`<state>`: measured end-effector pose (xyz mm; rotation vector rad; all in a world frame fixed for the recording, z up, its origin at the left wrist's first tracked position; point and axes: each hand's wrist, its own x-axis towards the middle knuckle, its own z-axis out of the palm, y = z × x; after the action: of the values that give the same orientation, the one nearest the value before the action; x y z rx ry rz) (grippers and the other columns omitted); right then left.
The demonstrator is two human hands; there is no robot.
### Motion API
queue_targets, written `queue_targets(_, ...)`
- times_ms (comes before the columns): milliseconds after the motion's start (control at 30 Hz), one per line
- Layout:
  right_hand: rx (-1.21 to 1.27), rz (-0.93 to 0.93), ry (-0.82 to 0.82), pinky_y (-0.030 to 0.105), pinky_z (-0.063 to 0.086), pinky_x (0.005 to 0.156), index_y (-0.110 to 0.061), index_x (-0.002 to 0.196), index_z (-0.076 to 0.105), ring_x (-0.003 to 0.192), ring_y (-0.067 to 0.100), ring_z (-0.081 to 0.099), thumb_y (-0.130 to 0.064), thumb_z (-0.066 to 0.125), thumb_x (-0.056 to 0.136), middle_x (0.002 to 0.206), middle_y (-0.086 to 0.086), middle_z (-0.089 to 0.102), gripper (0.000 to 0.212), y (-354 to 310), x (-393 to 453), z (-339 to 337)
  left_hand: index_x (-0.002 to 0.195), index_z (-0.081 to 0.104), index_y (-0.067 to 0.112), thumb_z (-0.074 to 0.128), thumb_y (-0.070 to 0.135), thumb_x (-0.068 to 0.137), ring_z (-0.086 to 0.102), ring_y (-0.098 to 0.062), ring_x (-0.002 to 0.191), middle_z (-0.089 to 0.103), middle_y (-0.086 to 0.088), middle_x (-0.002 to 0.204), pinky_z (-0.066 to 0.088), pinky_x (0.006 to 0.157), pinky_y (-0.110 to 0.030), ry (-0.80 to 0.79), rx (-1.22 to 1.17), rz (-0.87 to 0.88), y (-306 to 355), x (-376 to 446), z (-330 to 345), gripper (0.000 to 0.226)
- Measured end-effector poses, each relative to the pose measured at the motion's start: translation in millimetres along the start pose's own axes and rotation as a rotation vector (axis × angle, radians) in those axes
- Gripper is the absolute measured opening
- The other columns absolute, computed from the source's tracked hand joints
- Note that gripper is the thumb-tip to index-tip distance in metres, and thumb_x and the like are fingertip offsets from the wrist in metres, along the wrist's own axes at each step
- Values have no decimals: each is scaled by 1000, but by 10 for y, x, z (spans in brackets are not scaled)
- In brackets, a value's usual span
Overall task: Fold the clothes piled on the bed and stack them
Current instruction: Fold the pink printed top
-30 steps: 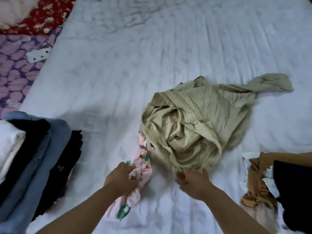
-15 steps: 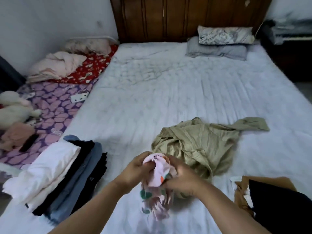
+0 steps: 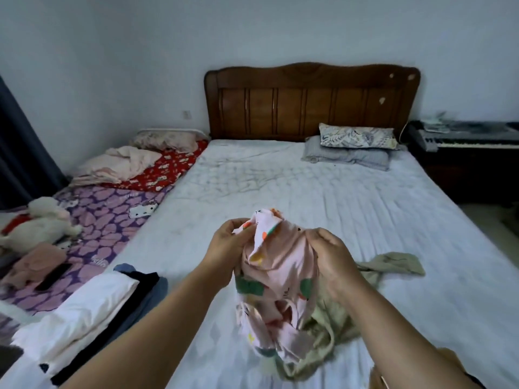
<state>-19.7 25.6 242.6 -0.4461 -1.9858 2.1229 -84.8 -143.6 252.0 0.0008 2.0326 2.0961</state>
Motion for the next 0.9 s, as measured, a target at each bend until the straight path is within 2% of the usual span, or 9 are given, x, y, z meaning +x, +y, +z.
queue_targets(167,181,-7,67,29,46,72,-12,74,62,74,18,58,-13,51,96,73,5,62,25,-460,42,5,116,55,14,59,41,90,63,-16,95,65,-2,109,49,79,-30,3,-123,16,165,-99,202,38)
queue_targets(267,232,-33,104,33,45,78,-11,72,61,79,22,58,-13,51,95,78,11,63,25,-659,99,-57,121,48,20,49,46,92,51,-10,109,54,5,120,38,89,-26,77,-47,129,76,-263,353,39)
queue_targets(367,240,-41,142,34,43,79,-13,68,59,79,22,56,-14,53,93,74,7,60,26,-760,147,-128,120,49,23,59,43,89,50,-4,109,53,6,121,39,84,-18,129,-46,194,-176,-477,528,38)
queue_targets(433,253,-34,157,37,45,82,-12,71,61,82,22,57,-15,53,93,77,7,62,24,-793,175,-176,113,53,23,68,50,77,54,-4,103,57,8,112,41,84,-19,173,-44,133,-377,-607,639,47)
queue_targets(500,265,-31,142,39,48,88,-11,77,65,87,25,61,-18,52,93,87,11,67,21,-814,174,-211,91,62,15,67,50,78,60,-12,84,64,4,91,44,77,-25,182,-78,-15,-497,-678,738,38)
queue_targets(600,286,-55,123,28,50,68,-10,71,61,66,14,64,-14,49,95,67,1,69,27,-810,137,-243,71,63,8,57,50,87,52,-19,66,59,-7,69,43,66,-29,-46,-280,-263,-424,-687,885,45)
queue_targets(667,300,-48,133,27,45,60,-12,66,55,57,12,58,-12,50,95,54,-3,62,29,-779,99,-260,78,62,8,58,46,85,50,-17,60,56,-6,65,40,60,-26,-105,-486,-296,-284,-622,974,39)
queue_targets(767,272,4,109,28,43,60,-12,68,57,63,19,56,-12,55,91,61,4,60,23,-665,42,-315,97,66,3,52,31,95,66,-17,58,70,-8,69,52,55,-24,-80,-742,-309,-44,-511,993,31)
queue_targets(900,40,106,163,28,37,59,-9,71,60,65,22,52,-17,61,86,69,11,57,17,-454,-80,-452,118,58,0,48,26,97,68,-22,73,69,-15,89,54,56,-26,-52,-750,-195,72,-357,843,34)
